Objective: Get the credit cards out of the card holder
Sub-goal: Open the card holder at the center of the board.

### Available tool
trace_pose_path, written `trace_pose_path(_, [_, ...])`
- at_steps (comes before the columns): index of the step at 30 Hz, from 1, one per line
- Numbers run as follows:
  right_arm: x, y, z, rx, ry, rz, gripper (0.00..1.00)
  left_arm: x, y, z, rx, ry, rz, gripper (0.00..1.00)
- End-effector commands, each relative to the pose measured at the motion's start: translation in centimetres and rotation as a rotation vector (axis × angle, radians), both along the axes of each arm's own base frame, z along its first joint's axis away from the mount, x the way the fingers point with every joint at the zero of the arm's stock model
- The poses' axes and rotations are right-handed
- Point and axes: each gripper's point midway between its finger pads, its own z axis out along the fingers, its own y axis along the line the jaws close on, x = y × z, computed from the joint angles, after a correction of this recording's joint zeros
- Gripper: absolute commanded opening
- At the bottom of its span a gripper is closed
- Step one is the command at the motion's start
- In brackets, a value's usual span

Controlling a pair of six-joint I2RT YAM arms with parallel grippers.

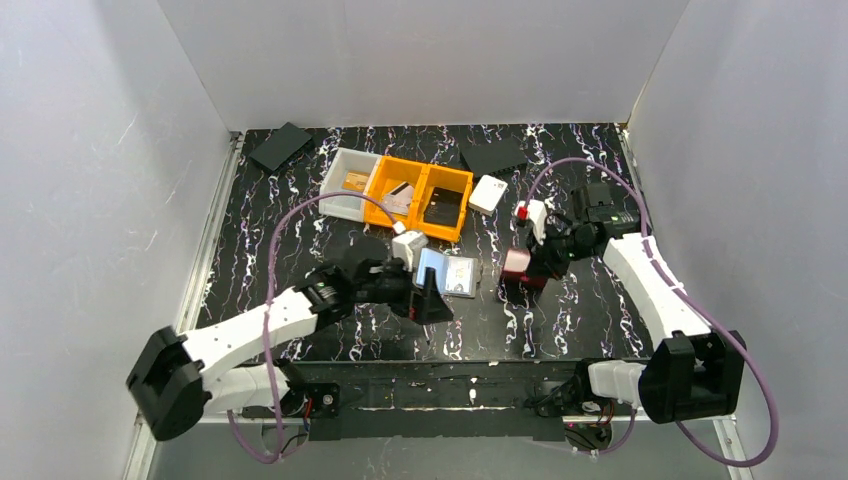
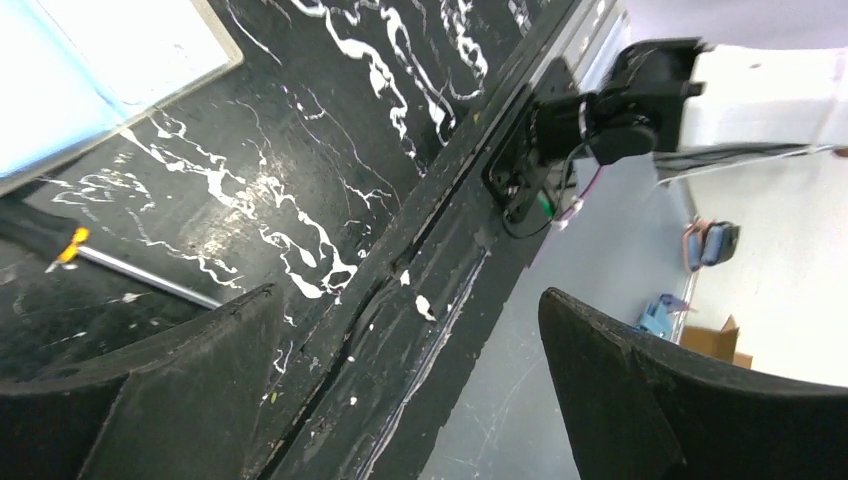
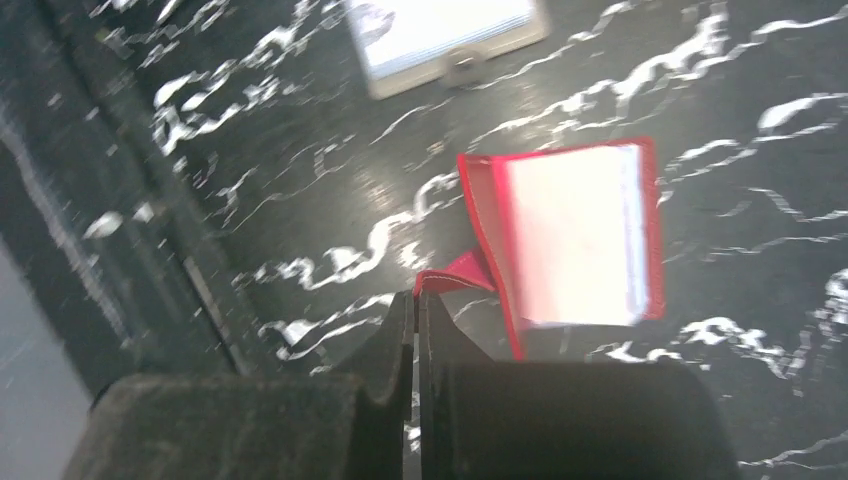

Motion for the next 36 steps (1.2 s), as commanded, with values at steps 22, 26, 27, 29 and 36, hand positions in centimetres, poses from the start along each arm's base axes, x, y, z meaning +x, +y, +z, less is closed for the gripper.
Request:
trace_pose_path(22, [-0.8,-16.2,-6.0,-0.611,-0.01,-0.359,0.03,2.7,-10.8,-3.6,0.168,-0.042,-0.074,0.98])
trace_pose_path(26, [1.7,-17.3,-6.5,-0.593,-0.028,-0.483,0.04,3.3,-12.5,-5.3,0.194,0.008,-0.057,0.98])
trace_pose_path(27, [2.4,-17.6,-6.5,-0.587,-0.037,-0.507,0.04,3.6,-12.8,-5.7,0.197,0.022,-0.048,0.98])
trace_pose_path(29, [3.6,-17.8,-6.9,-0.574,-0.035,-0.544,0.14,3.6,-13.7,-6.6,0.205,0.059,-0.039,0.98])
trace_pose_path(36, [4.3,-15.4,-3.1,-0.413,-0.024,-0.505,0.67,3.0,-14.6,-6.6,0.2,0.112,0.014,0.98])
